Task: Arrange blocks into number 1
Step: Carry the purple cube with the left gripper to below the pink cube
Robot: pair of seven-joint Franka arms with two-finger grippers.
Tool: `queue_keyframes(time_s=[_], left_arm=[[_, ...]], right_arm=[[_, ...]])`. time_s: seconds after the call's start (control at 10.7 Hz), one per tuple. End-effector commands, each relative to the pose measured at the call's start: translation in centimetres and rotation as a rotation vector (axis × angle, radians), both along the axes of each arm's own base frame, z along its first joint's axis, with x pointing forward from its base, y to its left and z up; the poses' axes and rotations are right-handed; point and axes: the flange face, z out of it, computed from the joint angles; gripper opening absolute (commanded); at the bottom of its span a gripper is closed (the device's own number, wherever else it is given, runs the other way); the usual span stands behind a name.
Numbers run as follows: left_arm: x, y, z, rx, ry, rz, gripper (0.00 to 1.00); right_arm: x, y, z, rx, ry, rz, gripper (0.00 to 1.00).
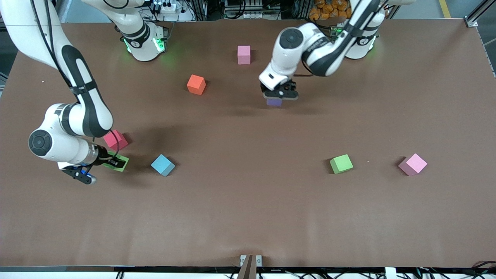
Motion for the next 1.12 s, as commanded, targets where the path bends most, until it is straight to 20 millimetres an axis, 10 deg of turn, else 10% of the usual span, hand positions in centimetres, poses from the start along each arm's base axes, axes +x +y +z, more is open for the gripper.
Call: queue_keyframes(time_s=[0.0, 0.37, 1.03], left_arm=[[-2.8, -3.9, 0.2, -0.026, 0.056, 0.056, 0.0], [-7.6, -9.4, -0.7, -0.049, 0.12, 0.043, 0.0], [-11.3, -10.8, -3.7, -0.011, 0.145, -0.037, 0.0]], right_arm=[[-0.4, 1.4, 1.7, 0.018, -0.007, 0.049, 0.08], [-0.5, 4.5, 3.1, 0.035, -0.021, 0.099, 0.08], [-1.7, 10.9, 4.5, 0.032, -0.044, 0.172, 0.12]])
